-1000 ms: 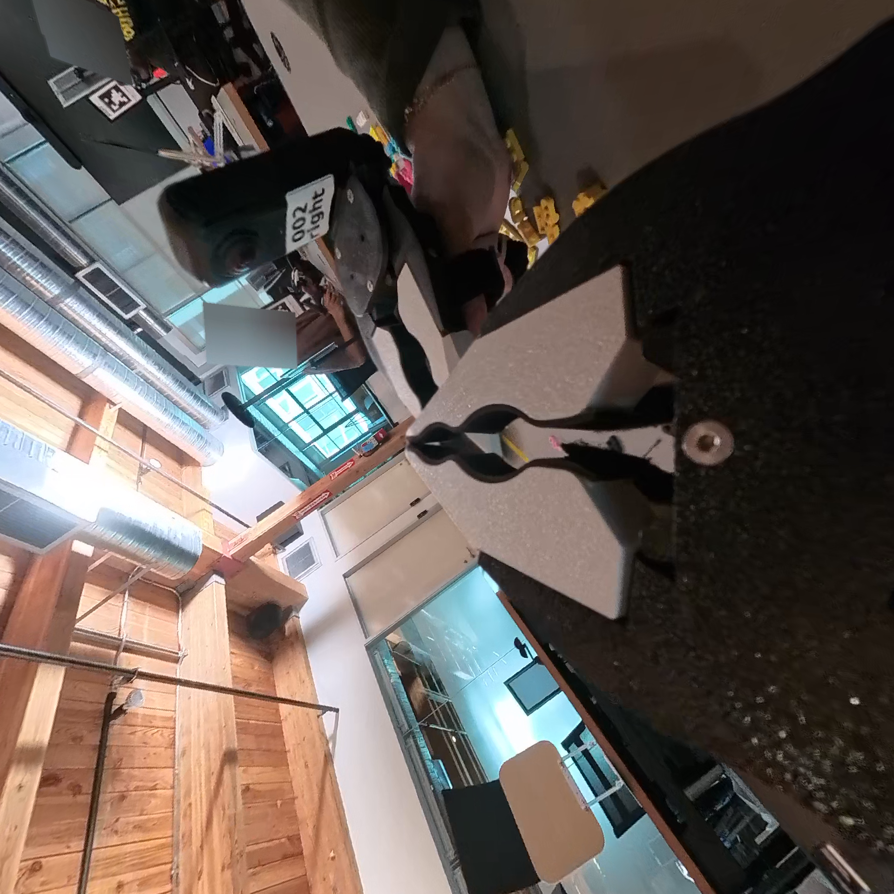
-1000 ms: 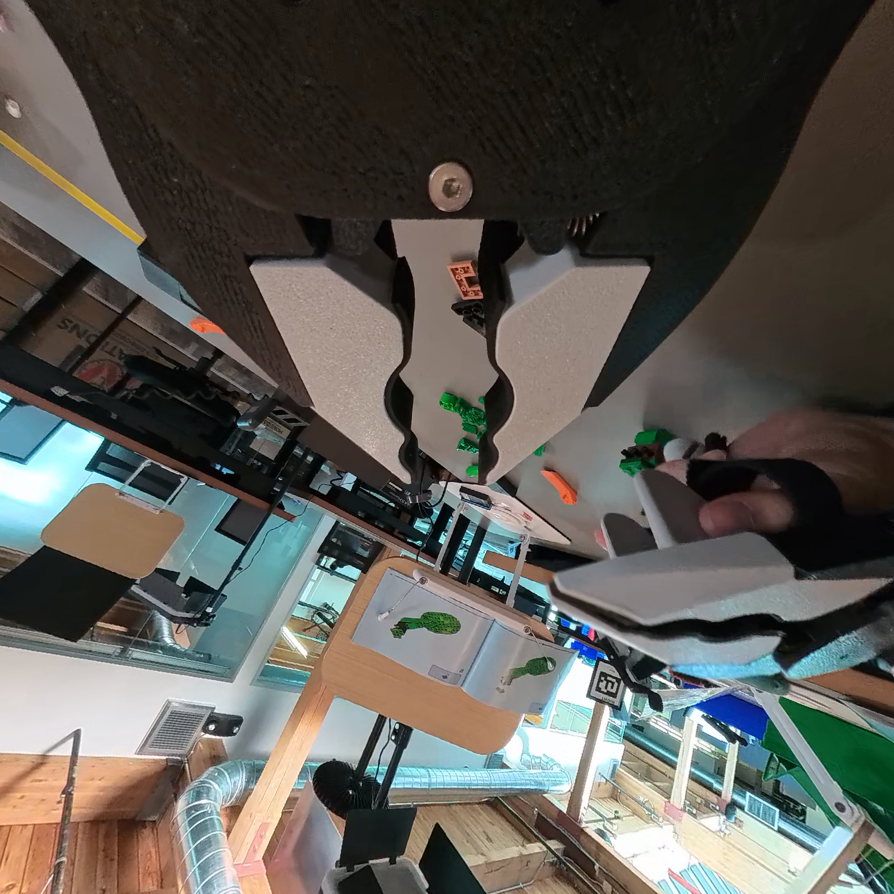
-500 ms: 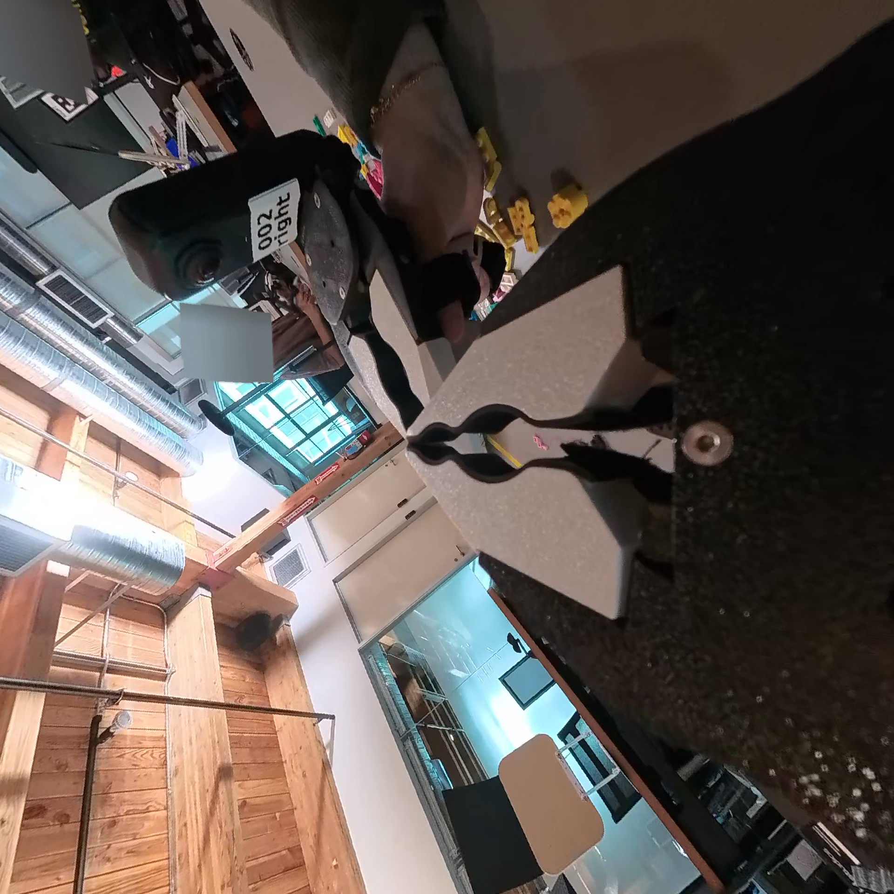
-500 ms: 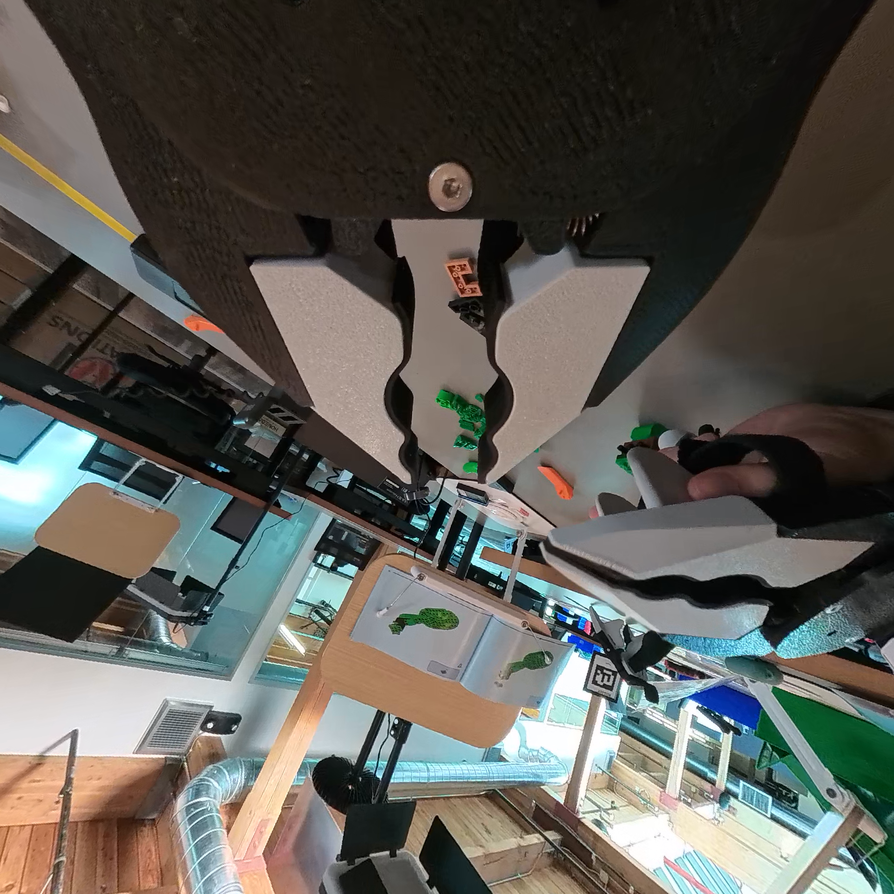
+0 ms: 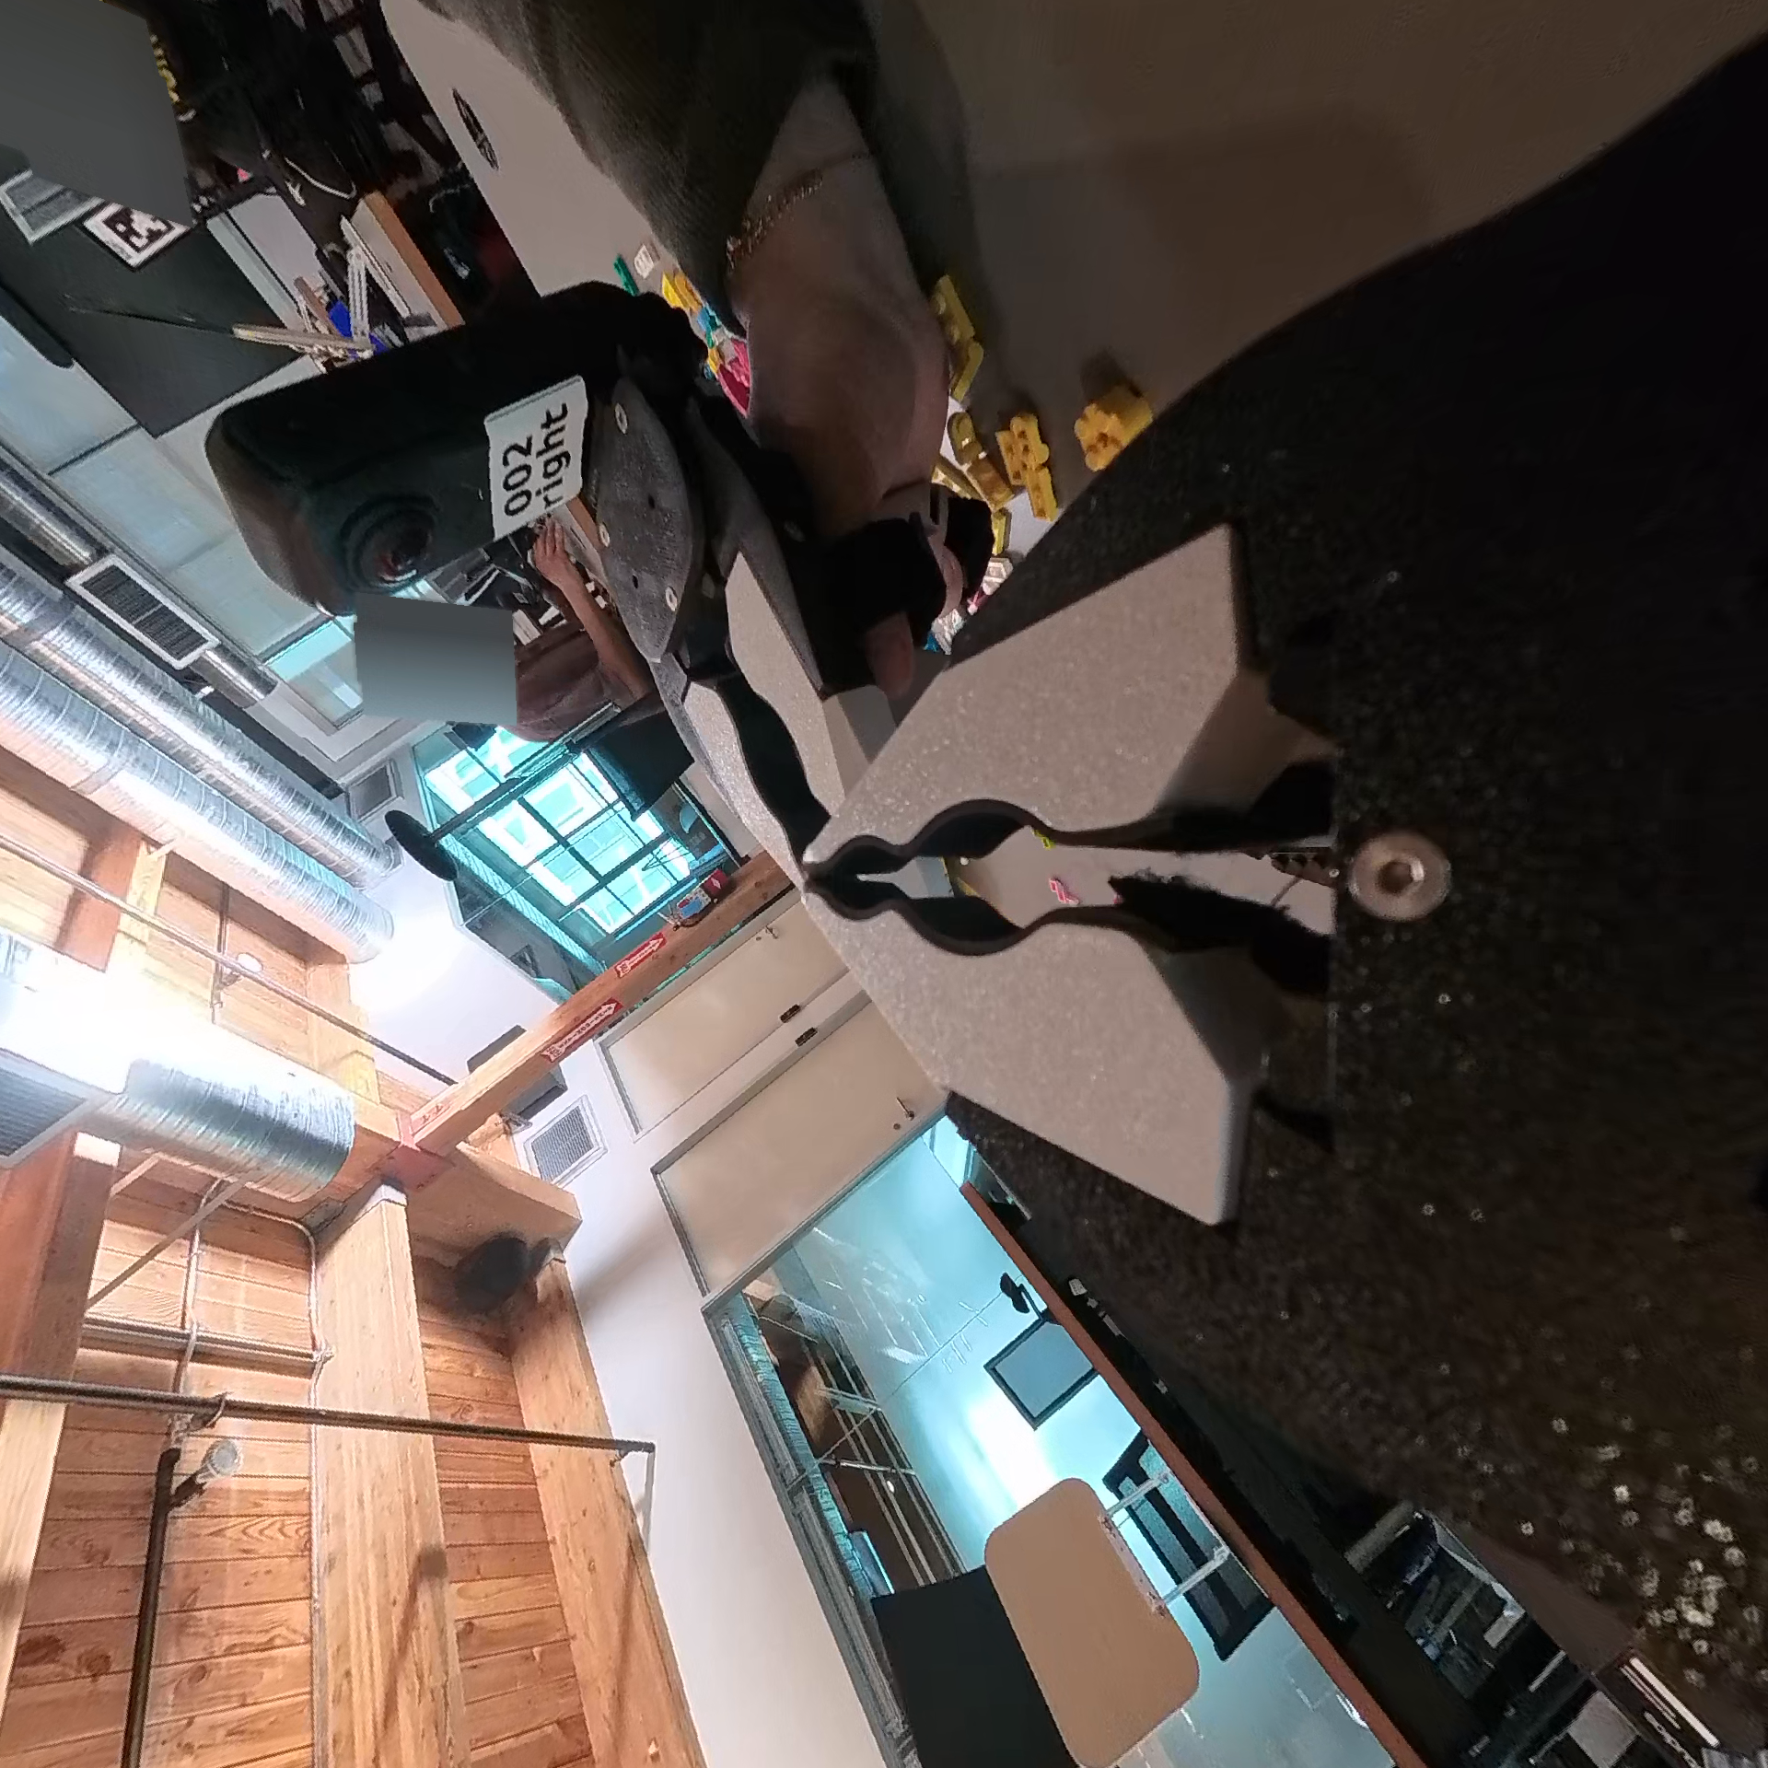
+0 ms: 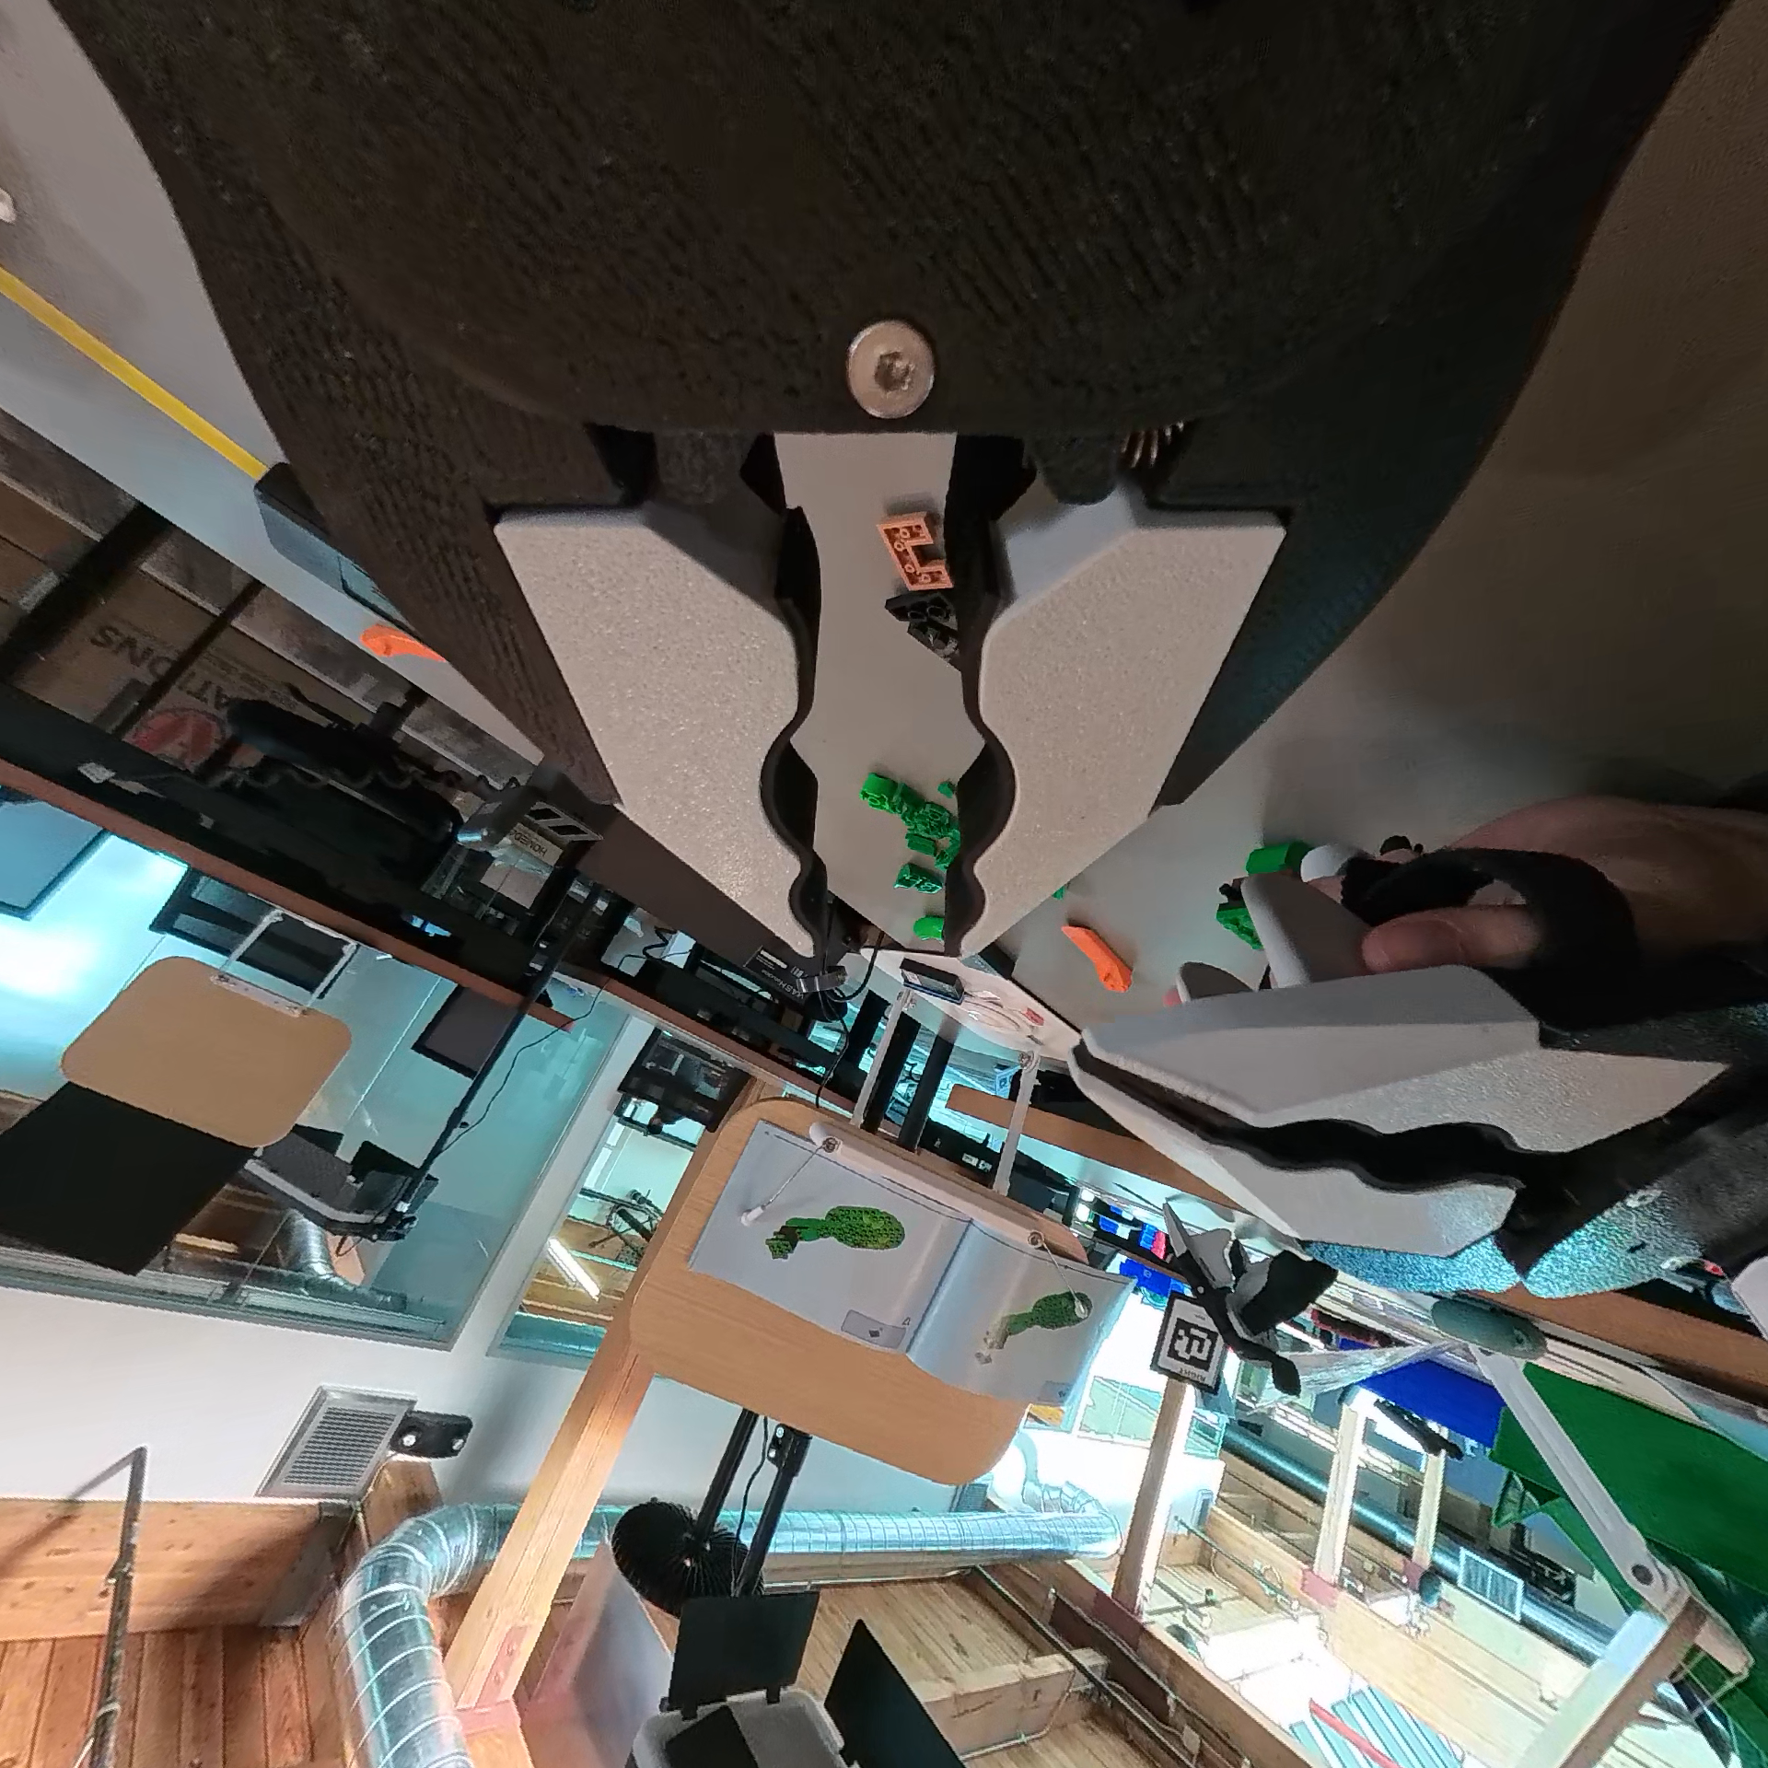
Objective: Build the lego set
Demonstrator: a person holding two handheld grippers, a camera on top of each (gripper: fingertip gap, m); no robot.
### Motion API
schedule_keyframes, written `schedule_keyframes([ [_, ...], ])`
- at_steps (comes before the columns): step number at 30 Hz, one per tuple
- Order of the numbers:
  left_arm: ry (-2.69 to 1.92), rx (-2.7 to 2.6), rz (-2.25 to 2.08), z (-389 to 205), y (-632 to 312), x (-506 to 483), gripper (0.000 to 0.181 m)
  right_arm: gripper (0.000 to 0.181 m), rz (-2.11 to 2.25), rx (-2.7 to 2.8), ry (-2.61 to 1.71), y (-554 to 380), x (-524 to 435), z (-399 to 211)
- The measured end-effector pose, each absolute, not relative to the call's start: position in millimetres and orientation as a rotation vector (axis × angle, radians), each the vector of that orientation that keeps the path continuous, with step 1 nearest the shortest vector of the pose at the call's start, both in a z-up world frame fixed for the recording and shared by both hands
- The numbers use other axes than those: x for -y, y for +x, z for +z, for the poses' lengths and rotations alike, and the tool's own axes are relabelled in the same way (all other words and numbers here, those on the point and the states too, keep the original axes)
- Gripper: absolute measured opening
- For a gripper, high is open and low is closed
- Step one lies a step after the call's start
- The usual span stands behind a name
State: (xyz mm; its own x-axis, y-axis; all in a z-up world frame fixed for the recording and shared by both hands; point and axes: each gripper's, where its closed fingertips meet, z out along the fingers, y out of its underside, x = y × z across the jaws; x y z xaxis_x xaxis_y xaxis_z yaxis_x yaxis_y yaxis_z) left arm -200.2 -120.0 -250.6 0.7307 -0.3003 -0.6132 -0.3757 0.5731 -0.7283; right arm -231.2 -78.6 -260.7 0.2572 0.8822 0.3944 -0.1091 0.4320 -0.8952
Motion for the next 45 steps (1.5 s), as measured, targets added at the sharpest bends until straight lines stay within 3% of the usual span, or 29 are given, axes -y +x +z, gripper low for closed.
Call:
schedule_keyframes([
  [28, -0.992, -0.722, -0.004, -238.2, -204.0, 122.3, 0.000, 0.022, 0.806, 1.103, -0.879, -232.1, 78.7, -260.7],
  [37, -1.219, -0.610, 0.097, -175.7, -330.5, 82.1, 0.005, 0.022, 0.817, 1.083, -0.898, -231.0, 73.4, -260.5],
  [42, -1.752, -0.881, 0.149, -243.4, -404.7, 25.4, 0.046, 0.022, 0.815, 1.083, -0.900, -231.6, 72.0, -261.2],
  [45, -2.021, -1.013, 0.082, -296.7, -437.5, 8.8, 0.054, 0.022, 0.826, 1.084, -0.900, -232.1, 72.7, -261.4],
])
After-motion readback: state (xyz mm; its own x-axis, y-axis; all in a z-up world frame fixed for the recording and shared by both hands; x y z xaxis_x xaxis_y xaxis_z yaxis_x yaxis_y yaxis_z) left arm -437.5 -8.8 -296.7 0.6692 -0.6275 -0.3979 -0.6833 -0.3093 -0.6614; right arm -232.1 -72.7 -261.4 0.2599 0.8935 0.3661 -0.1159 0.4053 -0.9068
